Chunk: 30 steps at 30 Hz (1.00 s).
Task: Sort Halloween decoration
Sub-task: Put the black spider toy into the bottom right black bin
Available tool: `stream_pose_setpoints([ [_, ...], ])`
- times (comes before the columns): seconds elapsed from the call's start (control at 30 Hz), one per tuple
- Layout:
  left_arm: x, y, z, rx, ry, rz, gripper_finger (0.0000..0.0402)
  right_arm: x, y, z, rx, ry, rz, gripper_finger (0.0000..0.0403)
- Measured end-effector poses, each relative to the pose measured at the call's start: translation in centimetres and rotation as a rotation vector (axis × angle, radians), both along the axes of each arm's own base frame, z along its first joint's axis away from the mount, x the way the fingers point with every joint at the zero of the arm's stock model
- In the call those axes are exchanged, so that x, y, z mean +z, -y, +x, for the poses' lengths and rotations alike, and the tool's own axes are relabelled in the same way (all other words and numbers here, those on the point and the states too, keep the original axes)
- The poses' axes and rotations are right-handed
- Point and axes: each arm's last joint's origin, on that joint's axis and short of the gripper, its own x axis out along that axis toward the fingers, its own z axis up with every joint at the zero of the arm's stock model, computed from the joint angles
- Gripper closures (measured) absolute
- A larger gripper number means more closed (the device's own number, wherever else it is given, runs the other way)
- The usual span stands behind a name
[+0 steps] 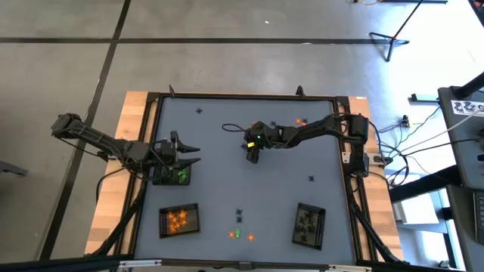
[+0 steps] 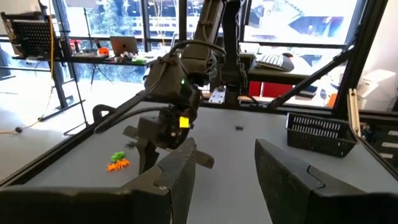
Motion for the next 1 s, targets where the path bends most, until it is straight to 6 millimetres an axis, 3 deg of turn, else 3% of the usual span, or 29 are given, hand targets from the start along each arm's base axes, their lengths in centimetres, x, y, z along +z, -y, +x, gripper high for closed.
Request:
stream_pose_setpoints([
  [0.17,0.0,0.0,0.0,0.0,-0.003,0.001,0.0247,-0.3,0.1,0.5,0.011,-0.045,0.01,0.024],
  [0.43,-0.2,0.0,0.0,0.0,-0.017,0.005,0.0247,0.1,-0.1,0.4,0.041,-0.042,0.001,0.038],
  [0.57,-0.2,0.0,0.0,0.005,-0.017,0.006,0.0247,1.0,-0.7,0.2,0.051,-0.047,-0.004,0.0386],
  [0.83,-0.2,0.0,0.0,0.009,-0.019,0.008,0.0247,6.5,-4.6,-0.8,0.13,0.019,-0.03,0.0398],
  [1.0,-0.2,0.0,0.0,0.01,-0.019,0.008,0.0247,11.1,-8.4,-3.1,0.211,0.05,-0.01,0.0388],
])
